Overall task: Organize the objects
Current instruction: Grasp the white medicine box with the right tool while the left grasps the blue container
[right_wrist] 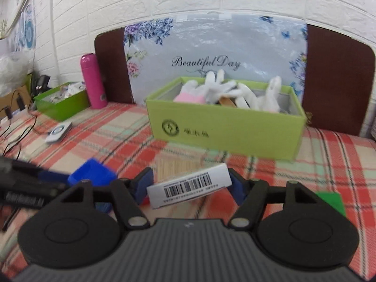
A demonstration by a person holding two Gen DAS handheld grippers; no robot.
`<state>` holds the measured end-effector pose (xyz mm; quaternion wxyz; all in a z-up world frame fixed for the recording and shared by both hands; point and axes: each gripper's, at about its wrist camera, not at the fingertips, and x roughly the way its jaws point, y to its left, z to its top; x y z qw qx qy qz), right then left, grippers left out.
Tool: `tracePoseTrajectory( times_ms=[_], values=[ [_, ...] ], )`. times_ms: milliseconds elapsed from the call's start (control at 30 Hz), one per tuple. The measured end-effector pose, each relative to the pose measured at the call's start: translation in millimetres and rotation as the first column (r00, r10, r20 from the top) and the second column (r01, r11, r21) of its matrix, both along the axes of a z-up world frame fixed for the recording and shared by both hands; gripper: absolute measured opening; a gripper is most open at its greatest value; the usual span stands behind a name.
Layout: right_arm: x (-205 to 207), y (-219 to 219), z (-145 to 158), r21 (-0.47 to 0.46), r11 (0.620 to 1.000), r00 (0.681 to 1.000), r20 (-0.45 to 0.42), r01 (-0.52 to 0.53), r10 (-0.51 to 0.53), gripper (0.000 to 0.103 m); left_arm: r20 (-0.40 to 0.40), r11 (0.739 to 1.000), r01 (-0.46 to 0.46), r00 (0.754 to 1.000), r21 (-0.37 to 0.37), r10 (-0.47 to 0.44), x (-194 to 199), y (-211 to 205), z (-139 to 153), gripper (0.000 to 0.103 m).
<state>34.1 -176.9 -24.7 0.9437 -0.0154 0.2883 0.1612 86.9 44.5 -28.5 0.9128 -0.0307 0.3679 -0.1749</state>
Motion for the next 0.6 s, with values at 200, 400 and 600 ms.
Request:
tracePoseTrajectory(
  times_ms=[200,400,600],
  values=[
    [-68.7,-58.2,-20.8,-0.060,0.998,0.991,-0.135,0.002,-0.010,0.067,-0.062,0.994,0.109,0.992,-0.031,-0.110,-20.9,-25.6,-11.9,0.041],
    [-96.2,-71.4,-31.5,-0.078,0.996,0.991,-0.129,0.037,-0.047,0.084,0.027,0.990,-0.111,0.994,0.092,0.109,-30.1,-36.5,-11.9,0.067],
    [-86.9,-70.3,-26.1,0.000,0.999,0.995,-0.093,0.033,-0.033,0.087,0.131,0.992,-0.053,0.991,0.114,0.038,-20.3,-28.2,-5.8,0.083]
  ],
)
